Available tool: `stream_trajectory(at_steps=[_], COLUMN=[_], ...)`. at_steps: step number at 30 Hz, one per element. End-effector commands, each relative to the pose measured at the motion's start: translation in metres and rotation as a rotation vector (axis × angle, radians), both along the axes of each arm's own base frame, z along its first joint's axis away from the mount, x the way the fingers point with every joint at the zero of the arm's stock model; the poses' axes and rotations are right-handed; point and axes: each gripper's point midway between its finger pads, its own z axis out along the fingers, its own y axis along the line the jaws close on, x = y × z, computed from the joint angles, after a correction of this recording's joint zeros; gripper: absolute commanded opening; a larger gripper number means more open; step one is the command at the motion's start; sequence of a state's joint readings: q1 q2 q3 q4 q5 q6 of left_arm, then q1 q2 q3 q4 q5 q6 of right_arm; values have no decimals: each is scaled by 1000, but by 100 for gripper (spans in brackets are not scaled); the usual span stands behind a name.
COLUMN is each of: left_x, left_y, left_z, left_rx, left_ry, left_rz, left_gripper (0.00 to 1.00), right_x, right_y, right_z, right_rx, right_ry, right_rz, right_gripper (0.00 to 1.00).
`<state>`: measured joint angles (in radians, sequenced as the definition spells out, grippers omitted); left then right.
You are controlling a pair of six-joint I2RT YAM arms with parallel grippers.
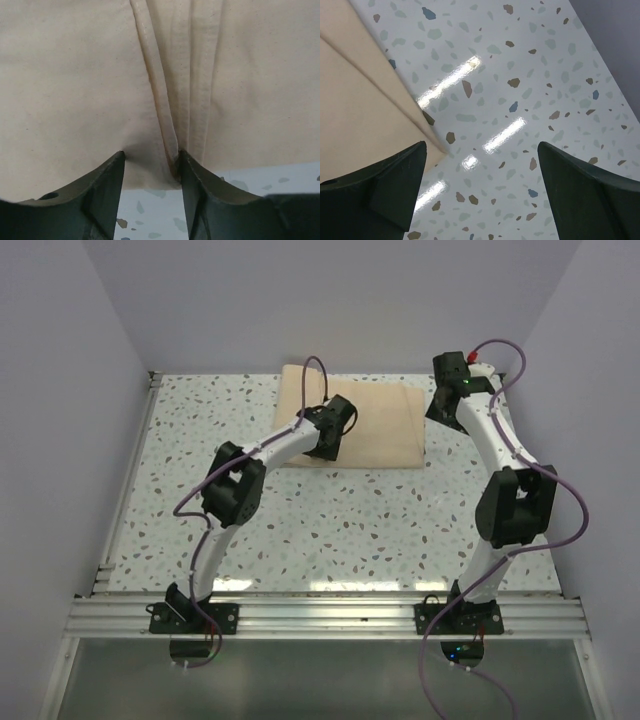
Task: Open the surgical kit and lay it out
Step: Open the surgical kit at the center of the board.
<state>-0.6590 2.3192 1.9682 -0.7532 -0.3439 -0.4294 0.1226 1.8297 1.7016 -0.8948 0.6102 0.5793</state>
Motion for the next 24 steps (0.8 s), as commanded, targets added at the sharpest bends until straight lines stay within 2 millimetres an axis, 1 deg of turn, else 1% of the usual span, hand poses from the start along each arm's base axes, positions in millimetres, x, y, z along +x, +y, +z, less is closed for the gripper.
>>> stream_trajectory(at_steps=[1,4,5,6,7,8,9,10,11,12,13,14,15,16,17,18,19,20,21,22,23,24], left_x=[-8,-10,-11,-12,-11,-10,-3,-1,6,17,21,31,36,38,48,40,42,47,30,30,26,8], left_y=[15,14,13,12,10,9,5,3,2,-4,-4,8,18,28,60,83,101,139,162,179,210,227], left_z=[-18,-21,-22,-23,-20,-17,-1,9,23,54,69,85,111,120,130,143,148,153,154,158,156,147], left_rx=[65,67,63,59,53,45,20,7,-20,-75,-105,-139,-182,-221,-247,-284,-315,-331,-334,-346,-338,-322], left_ry=[43,53,58,63,60,61,30,22,0,-56,-77,-101,-137,-134,-145,-150,-168,-189,-195,-229,-240,-226], left_rz=[0,-20,-25,-30,-37,-35,-28,-28,-23,-23,-18,37,72,105,182,255,300,385,420,452,510,545], left_gripper=[47,41,36,30,16,6,0,0,0,0,0,0,0,0,0,0,0,0,0,0,0,1], right_x=[11,14,14,15,15,16,17,18,20,23,25,28,36,42,47,60,65,74,82,88,95,104], right_y=[4,5,6,7,7,7,8,8,10,12,12,14,20,23,29,40,46,52,61,65,70,74], right_z=[6,2,1,1,1,0,0,0,0,0,-1,-2,2,-2,-2,3,2,1,3,3,-4,1], right_rx=[17,19,20,22,24,28,32,34,42,48,50,55,79,89,107,152,164,180,219,228,244,257], right_ry=[-27,-22,-19,-21,-21,-22,-23,-26,-34,-40,-40,-41,-61,-55,-62,-99,-102,-120,-138,-147,-143,-167], right_rz=[9,9,13,11,12,13,15,15,21,26,28,36,59,87,115,163,200,225,263,282,298,310], right_gripper=[96,96,96,96,96,96,95,95,95,95,94,94,94,94,94,94,94,94,94,94,94,94])
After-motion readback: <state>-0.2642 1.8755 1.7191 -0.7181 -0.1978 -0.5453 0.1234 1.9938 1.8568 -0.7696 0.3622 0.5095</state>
